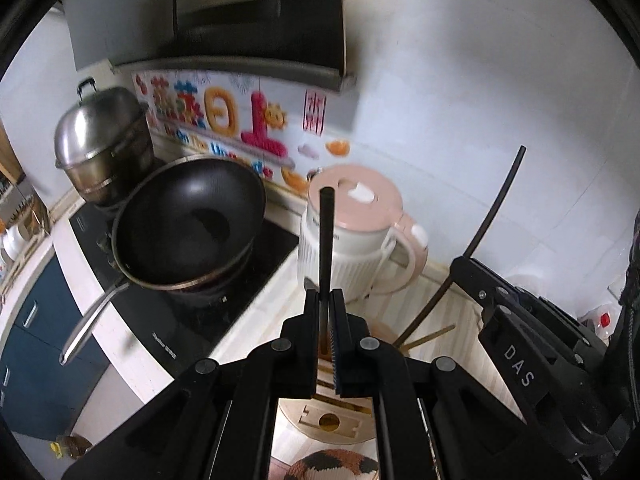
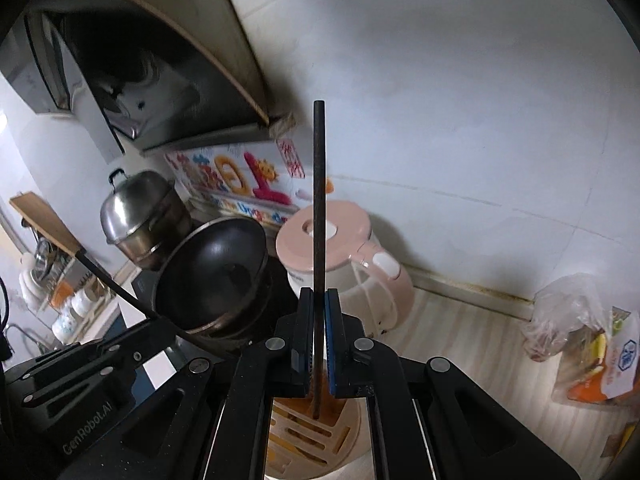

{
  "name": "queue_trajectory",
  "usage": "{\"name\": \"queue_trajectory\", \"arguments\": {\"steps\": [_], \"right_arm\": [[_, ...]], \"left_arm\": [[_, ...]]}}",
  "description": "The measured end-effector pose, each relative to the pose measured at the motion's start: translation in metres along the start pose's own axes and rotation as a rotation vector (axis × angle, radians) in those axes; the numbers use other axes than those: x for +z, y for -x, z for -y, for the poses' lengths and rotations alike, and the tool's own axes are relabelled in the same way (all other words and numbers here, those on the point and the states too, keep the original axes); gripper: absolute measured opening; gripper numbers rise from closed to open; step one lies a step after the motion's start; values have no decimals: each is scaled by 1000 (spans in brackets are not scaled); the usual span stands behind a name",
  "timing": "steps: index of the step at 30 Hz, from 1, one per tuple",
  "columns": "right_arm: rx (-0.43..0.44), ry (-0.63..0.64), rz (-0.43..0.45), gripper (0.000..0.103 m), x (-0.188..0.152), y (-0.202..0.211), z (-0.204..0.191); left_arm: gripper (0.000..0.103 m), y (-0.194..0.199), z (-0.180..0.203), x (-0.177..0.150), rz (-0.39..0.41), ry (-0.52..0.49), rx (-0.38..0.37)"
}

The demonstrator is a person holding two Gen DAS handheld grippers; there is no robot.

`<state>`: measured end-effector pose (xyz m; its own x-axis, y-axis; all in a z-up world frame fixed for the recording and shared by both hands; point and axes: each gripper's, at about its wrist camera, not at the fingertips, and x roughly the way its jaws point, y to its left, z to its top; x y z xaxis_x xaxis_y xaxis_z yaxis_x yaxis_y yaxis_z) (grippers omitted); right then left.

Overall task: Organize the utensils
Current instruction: 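Lower both dark chopsticks into the holder slots and open both tools, then move both open tools back down to the placemat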

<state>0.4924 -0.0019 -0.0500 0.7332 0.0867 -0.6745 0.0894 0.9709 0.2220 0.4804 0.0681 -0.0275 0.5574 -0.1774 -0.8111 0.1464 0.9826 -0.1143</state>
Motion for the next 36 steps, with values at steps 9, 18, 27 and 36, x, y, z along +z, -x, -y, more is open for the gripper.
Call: {"name": "queue_trajectory", "arguments": {"steps": [9, 18, 27, 36], "right_arm": [[74, 12, -178, 6, -20, -33, 11], [97, -42, -161, 44, -19, 10, 37], [-38, -113, -56, 82, -47, 80, 87], [-183, -192, -219, 89, -140, 69, 163]], "left_arm": [[8, -9, -5, -14, -94, 60, -68], [76, 31, -21, -29, 23, 119, 49], [103, 37, -24, -76, 69, 121, 167], [103, -14, 14, -164, -77, 27, 198]]}}
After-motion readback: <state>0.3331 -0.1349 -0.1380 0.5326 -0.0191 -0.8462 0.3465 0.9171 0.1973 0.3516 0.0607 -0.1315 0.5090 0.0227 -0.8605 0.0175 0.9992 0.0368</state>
